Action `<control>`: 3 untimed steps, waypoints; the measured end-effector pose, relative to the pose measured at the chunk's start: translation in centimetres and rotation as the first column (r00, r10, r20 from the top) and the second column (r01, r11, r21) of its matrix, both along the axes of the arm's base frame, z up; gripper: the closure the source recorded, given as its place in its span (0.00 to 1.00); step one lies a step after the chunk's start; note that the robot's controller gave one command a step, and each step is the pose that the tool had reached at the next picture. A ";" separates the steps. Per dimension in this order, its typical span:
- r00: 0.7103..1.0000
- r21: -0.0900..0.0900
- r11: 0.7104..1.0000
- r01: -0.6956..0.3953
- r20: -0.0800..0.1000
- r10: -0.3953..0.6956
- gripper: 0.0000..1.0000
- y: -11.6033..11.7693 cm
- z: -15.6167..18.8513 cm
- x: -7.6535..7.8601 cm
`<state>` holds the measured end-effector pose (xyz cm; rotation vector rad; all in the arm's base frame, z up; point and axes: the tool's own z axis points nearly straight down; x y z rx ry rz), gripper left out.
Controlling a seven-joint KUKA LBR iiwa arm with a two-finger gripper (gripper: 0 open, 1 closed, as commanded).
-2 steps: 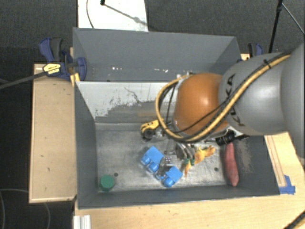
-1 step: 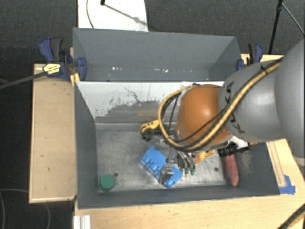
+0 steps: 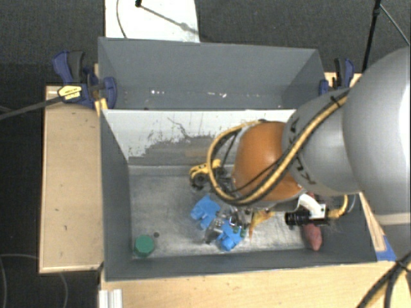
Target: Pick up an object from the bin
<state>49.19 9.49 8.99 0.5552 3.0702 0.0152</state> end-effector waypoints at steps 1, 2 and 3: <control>0.994 -0.003 0.994 -0.113 -0.004 0.113 1.00 -2.1 -1.5 -0.1; 0.994 -0.003 0.994 -0.113 -0.004 0.113 1.00 -2.1 -1.5 -0.1; 0.994 -0.004 0.994 -0.112 -0.009 0.112 1.00 -2.1 -1.2 -0.2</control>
Offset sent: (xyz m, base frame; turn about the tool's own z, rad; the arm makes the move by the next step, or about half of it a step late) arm 0.0000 0.0000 0.0000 0.0000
